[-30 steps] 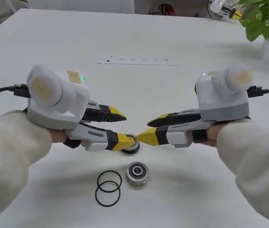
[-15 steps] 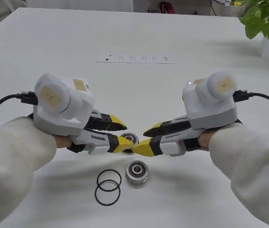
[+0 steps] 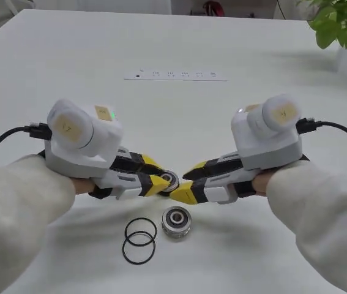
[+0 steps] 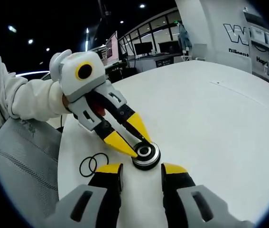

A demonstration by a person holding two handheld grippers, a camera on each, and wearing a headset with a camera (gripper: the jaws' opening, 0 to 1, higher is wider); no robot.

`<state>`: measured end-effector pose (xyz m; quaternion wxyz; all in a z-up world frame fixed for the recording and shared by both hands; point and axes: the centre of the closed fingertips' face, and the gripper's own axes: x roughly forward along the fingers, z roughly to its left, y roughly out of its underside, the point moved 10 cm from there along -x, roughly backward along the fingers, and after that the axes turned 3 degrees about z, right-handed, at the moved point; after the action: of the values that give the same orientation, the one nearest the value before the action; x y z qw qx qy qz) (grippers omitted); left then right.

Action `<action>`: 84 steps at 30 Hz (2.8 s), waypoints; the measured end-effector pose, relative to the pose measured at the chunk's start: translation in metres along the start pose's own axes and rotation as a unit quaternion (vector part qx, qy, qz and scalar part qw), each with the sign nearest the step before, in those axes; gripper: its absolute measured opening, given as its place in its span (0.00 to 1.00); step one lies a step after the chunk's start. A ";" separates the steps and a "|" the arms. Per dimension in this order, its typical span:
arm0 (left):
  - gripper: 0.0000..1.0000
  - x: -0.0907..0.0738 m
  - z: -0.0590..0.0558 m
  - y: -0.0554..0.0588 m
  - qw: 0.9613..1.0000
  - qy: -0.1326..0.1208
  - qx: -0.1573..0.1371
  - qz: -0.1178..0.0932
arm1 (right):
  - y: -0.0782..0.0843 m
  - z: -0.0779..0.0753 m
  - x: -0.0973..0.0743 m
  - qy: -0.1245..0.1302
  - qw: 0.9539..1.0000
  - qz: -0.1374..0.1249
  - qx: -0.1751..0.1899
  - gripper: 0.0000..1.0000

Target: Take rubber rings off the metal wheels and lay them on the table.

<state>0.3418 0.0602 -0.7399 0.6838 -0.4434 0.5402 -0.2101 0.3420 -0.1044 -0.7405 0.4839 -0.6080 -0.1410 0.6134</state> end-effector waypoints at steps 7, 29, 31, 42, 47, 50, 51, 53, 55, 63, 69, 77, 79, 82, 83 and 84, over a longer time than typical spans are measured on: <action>0.14 0.001 -0.002 0.001 1.000 0.000 -0.011 0.002 | 0.000 0.000 0.002 0.003 1.000 0.000 -0.001 0.28; 0.14 0.001 -0.008 -0.001 1.000 0.011 -0.006 -0.001 | 0.006 0.000 0.006 0.023 0.998 0.035 -0.049 0.10; 0.14 0.001 -0.008 -0.001 1.000 0.010 -0.007 -0.001 | 0.006 0.000 0.005 0.023 0.998 0.036 -0.052 0.08; 0.14 0.001 -0.008 0.000 1.000 0.005 0.002 -0.002 | 0.004 -0.001 0.005 0.037 0.997 0.043 -0.058 0.01; 0.14 0.001 -0.009 0.000 1.000 0.001 0.007 -0.004 | 0.003 -0.002 0.005 0.043 0.997 0.045 -0.045 0.00; 0.14 0.001 -0.008 0.001 1.000 -0.001 0.007 -0.005 | 0.003 -0.002 0.005 0.046 0.997 0.047 -0.041 0.00; 0.14 0.001 -0.008 0.001 1.000 -0.001 0.007 -0.004 | 0.003 -0.002 0.004 0.047 0.997 0.047 -0.039 0.00; 0.14 0.001 -0.008 0.001 1.000 -0.002 0.008 -0.004 | 0.002 -0.003 0.003 0.051 0.997 0.044 -0.036 0.00; 0.14 0.001 -0.008 0.001 1.000 -0.003 0.009 -0.004 | 0.002 -0.004 0.002 0.052 0.997 0.043 -0.029 0.00; 0.14 0.001 -0.009 0.002 1.000 -0.006 0.009 -0.007 | 0.001 -0.007 -0.001 0.046 0.998 0.021 0.025 0.00; 0.14 0.001 -0.009 0.002 1.000 -0.007 0.008 -0.008 | 0.000 -0.007 -0.003 0.033 0.996 -0.008 0.077 0.00; 0.14 0.000 -0.009 0.003 1.000 -0.010 0.012 -0.008 | -0.005 0.002 -0.002 0.037 0.997 -0.003 0.073 0.00; 0.14 0.000 -0.010 0.003 1.000 -0.010 0.012 -0.009 | -0.004 0.002 -0.002 0.037 0.997 -0.002 0.073 0.00; 0.14 0.000 -0.009 0.003 1.000 -0.010 0.012 -0.010 | -0.006 0.003 -0.002 0.035 0.997 0.000 0.073 0.00; 0.14 0.000 -0.009 0.004 1.000 -0.011 0.011 -0.009 | -0.007 0.004 -0.002 0.036 0.997 0.001 0.070 0.00; 0.14 0.000 -0.009 0.004 1.000 -0.011 0.011 -0.009 | -0.007 0.004 -0.001 0.036 0.997 0.002 0.068 0.00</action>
<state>0.3325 0.0586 -0.7431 0.6923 -0.4429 0.5264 -0.2176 0.3413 -0.1003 -0.7334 0.5277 -0.5957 -0.0801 0.6002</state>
